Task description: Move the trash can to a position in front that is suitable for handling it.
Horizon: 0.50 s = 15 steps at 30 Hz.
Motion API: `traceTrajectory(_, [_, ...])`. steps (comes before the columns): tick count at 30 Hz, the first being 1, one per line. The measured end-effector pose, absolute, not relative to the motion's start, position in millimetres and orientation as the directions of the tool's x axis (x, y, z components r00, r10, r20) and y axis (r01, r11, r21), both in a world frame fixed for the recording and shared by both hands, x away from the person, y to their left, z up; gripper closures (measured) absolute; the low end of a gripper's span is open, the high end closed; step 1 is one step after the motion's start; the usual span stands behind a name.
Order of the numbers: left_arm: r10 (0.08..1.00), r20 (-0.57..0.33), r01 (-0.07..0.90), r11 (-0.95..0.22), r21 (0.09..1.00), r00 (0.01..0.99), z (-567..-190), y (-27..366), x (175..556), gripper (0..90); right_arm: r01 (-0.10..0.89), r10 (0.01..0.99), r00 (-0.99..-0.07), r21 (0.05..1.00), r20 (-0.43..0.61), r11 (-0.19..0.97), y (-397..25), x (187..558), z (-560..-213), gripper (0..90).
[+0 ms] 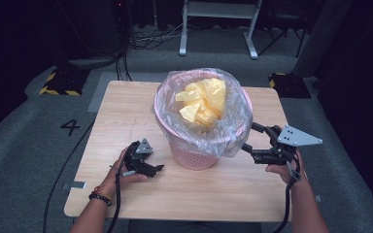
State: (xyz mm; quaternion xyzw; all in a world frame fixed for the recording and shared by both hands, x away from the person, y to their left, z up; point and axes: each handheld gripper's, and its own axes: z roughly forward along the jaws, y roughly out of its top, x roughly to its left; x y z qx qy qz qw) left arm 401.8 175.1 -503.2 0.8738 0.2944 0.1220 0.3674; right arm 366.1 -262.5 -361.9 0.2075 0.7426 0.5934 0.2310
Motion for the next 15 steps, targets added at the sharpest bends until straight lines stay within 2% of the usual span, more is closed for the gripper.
traceTrajectory(1, [0.610, -0.005, 0.431, -0.553, 0.713, 0.792, -503.0, 175.7, 401.5, 16.0, 0.034, 0.582, -0.807, 0.977, -0.097, 0.210, -262.5, 366.1, -361.9, 30.2])
traceTrajectory(2, [0.614, -0.010, 0.437, -0.551, 0.711, 0.790, -502.1, 176.9, 401.5, 17.5, 0.034, 0.590, -0.801, 0.977, -0.098, 0.208, -261.4, 365.7, -361.8, 42.4])
traceTrajectory(3, [0.614, -0.010, 0.437, -0.551, 0.711, 0.790, -502.1, 176.9, 401.5, 18.3, 0.034, 0.585, -0.805, 0.977, -0.098, 0.211, -260.9, 365.3, -361.9, 49.8])
traceTrajectory(4, [0.614, -0.012, 0.439, -0.550, 0.711, 0.789, -501.7, 177.4, 401.4, 18.3, 0.034, 0.585, -0.805, 0.977, -0.098, 0.211, -260.9, 365.3, -361.9, 49.8])
traceTrajectory(5, [0.613, -0.014, 0.438, -0.548, 0.713, 0.790, -501.0, 177.8, 401.2, 18.1, 0.020, 0.575, -0.810, 0.974, -0.118, 0.227, -258.9, 363.5, -361.8, 59.9])
traceTrajectory(6, [0.612, -0.010, 0.430, -0.544, 0.720, 0.791, -499.3, 178.8, 400.4, 18.1, 0.020, 0.575, -0.810, 0.974, -0.118, 0.227, -258.9, 363.5, -361.8, 59.9])
traceTrajectory(8, [0.618, -0.004, 0.410, -0.517, 0.751, 0.786, -493.9, 181.0, 398.3, 18.4, -0.004, 0.561, -0.815, 0.969, -0.145, 0.246, -256.6, 359.3, -360.7, 73.8])
traceTrajectory(9, [0.620, 0.000, 0.398, -0.504, 0.767, 0.785, -490.4, 181.8, 397.0, 18.4, -0.013, 0.555, -0.818, 0.969, -0.151, 0.245, -256.4, 357.8, -360.3, 77.7])
traceTrajectory(11, [0.621, 0.013, 0.372, -0.485, 0.791, 0.784, -482.2, 182.0, 393.8, 18.0, -0.018, 0.552, -0.820, 0.970, -0.152, 0.241, -256.6, 356.1, -359.7, 80.4])
traceTrajectory(12, [0.634, 0.044, 0.335, -0.465, 0.820, 0.772, -472.7, 181.1, 389.6, 18.0, -0.032, 0.554, -0.817, 0.972, -0.160, 0.235, -257.8, 352.7, -357.7, 85.7])
traceTrajectory(15, [0.640, 0.048, 0.306, -0.431, 0.849, 0.767, -461.1, 180.3, 385.4, 17.9, -0.047, 0.554, -0.816, 0.974, -0.165, 0.222, -259.6, 348.9, -355.0, 88.1])
